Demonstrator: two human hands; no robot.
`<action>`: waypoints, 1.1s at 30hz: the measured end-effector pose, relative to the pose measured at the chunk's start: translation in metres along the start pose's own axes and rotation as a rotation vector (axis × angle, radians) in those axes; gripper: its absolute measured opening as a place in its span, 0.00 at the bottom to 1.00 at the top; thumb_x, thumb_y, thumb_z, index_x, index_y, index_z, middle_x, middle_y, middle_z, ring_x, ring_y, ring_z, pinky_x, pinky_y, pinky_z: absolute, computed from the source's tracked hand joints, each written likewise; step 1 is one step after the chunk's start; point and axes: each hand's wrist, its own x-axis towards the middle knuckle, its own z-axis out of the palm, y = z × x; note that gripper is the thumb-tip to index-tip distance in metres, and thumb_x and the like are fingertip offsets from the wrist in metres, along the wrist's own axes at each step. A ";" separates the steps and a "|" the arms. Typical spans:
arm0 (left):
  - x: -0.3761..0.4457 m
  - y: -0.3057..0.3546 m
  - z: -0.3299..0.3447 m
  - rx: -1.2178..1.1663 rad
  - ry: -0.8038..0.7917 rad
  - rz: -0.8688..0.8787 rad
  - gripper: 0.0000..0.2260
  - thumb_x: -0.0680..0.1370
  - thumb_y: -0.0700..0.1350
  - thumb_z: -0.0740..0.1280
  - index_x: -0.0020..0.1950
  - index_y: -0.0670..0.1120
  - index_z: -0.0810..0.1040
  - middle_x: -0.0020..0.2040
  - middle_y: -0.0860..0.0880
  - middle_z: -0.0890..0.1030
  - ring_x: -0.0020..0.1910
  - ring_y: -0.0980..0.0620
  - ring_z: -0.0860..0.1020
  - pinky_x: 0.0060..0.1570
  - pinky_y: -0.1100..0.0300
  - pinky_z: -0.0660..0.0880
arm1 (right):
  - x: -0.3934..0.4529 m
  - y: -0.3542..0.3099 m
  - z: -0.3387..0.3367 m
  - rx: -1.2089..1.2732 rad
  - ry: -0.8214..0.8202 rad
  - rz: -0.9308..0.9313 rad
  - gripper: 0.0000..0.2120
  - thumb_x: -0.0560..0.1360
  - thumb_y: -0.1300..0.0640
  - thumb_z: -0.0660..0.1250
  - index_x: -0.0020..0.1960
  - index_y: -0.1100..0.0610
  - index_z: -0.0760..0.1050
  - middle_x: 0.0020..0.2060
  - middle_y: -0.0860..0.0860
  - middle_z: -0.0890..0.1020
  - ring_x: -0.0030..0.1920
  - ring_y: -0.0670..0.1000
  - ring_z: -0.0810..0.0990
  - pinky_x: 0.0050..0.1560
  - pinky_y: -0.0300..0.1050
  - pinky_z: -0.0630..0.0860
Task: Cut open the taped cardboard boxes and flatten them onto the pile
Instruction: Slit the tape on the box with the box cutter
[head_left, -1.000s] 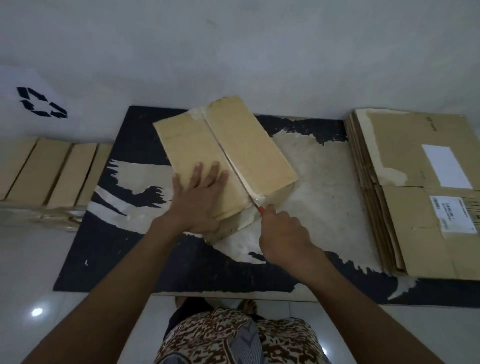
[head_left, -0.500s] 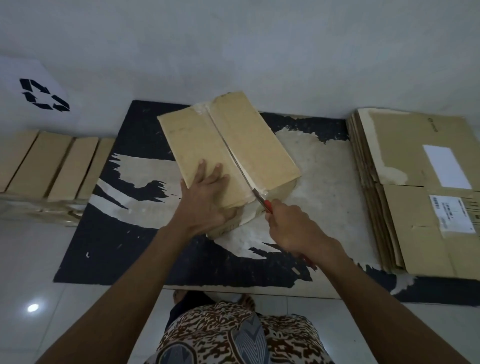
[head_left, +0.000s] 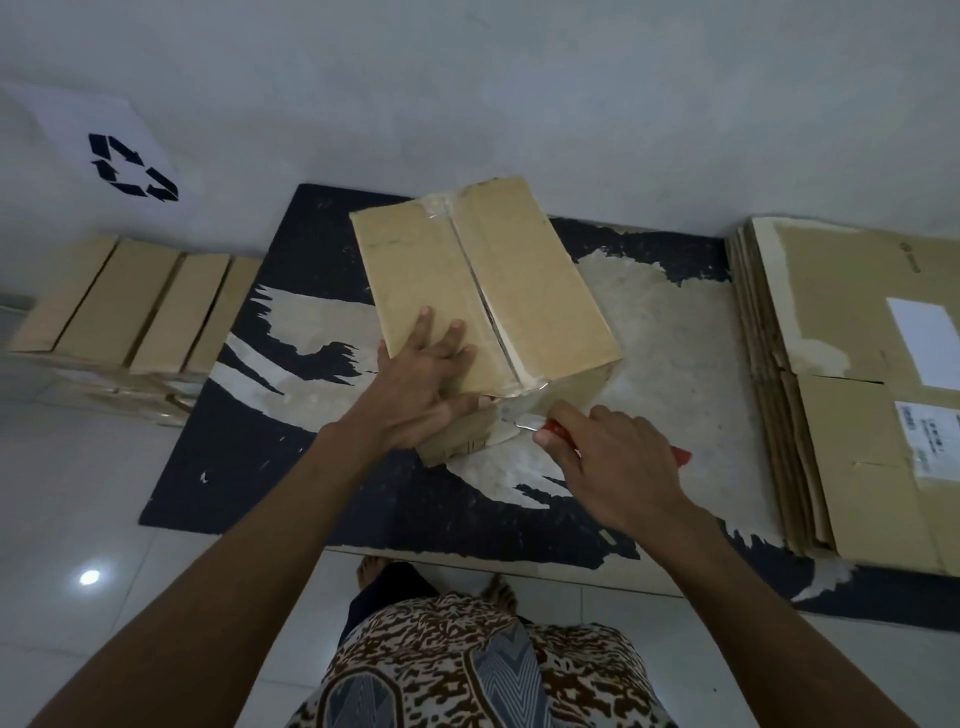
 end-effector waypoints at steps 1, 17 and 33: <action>0.000 0.000 0.000 -0.001 -0.009 -0.010 0.42 0.72 0.73 0.58 0.78 0.49 0.63 0.81 0.54 0.50 0.79 0.49 0.36 0.73 0.30 0.45 | 0.002 -0.002 0.002 -0.003 0.012 -0.002 0.17 0.82 0.38 0.49 0.52 0.48 0.72 0.33 0.45 0.70 0.31 0.49 0.71 0.37 0.45 0.70; -0.003 0.000 -0.005 -0.074 -0.016 0.003 0.31 0.79 0.58 0.64 0.78 0.47 0.63 0.81 0.53 0.50 0.79 0.49 0.35 0.74 0.31 0.44 | 0.011 0.010 0.001 -0.007 0.013 0.090 0.23 0.80 0.35 0.45 0.57 0.46 0.72 0.35 0.47 0.75 0.34 0.50 0.76 0.45 0.47 0.74; 0.047 0.071 -0.001 -0.222 0.326 -0.364 0.14 0.80 0.52 0.66 0.45 0.41 0.78 0.54 0.44 0.67 0.56 0.44 0.67 0.60 0.51 0.67 | 0.012 0.012 0.005 0.018 0.031 0.101 0.21 0.81 0.36 0.49 0.54 0.49 0.73 0.32 0.47 0.72 0.31 0.50 0.73 0.38 0.46 0.71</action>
